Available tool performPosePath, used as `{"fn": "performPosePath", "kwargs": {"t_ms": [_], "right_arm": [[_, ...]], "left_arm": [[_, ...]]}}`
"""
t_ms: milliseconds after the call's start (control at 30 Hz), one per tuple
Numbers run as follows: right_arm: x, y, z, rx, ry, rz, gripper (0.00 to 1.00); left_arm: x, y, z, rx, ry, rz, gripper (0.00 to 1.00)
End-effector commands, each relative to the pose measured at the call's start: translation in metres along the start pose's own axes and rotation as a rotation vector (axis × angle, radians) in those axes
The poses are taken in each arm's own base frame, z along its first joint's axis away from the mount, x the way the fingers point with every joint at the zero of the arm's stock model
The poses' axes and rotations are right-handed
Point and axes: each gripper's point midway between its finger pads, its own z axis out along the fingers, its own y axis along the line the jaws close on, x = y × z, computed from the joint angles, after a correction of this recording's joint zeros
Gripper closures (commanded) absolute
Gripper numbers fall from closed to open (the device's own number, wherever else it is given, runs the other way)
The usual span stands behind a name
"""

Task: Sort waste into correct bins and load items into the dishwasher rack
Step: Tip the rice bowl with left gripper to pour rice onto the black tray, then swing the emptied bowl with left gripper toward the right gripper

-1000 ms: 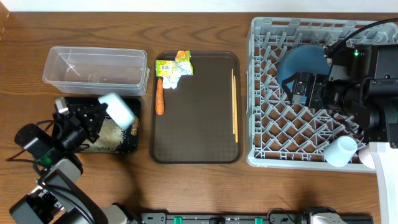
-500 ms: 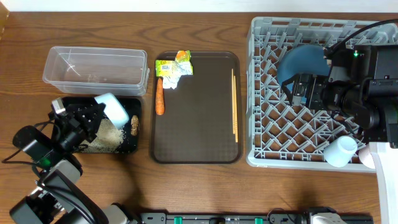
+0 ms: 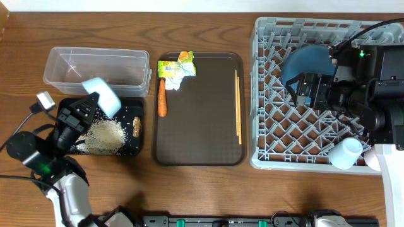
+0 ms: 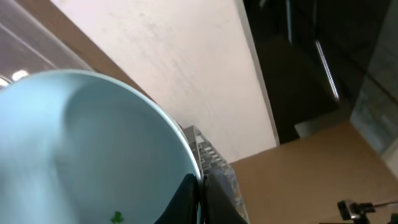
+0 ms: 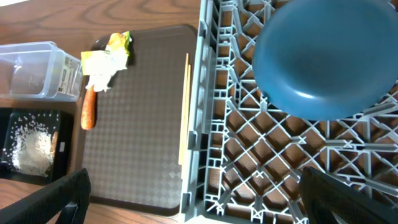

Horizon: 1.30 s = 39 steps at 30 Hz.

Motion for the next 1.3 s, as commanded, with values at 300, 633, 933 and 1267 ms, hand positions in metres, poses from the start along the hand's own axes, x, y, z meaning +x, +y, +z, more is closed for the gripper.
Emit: {"fn": "performPosePath", "kwargs": {"t_ms": [300,633,933,1267], "right_arm": [[0.002,0.003,-0.004,-0.023,0.002,0.006,0.01],[0.002,0.003,-0.004,-0.023,0.001,-0.009,0.01],[0.002,0.003,-0.004,-0.023,0.001,-0.01,0.01],[0.004,0.006,-0.004,-0.037,0.01,-0.008,0.01]], "left_arm": [[0.023,0.048,-0.008,-0.107,0.036,-0.239,0.94],[0.067,0.012,0.007,0.061,0.274,-0.164,0.94],[0.116,-0.04,0.046,0.254,0.467,0.14,0.94],[0.163,-0.021,0.09,0.08,0.478,0.063,0.94]]}}
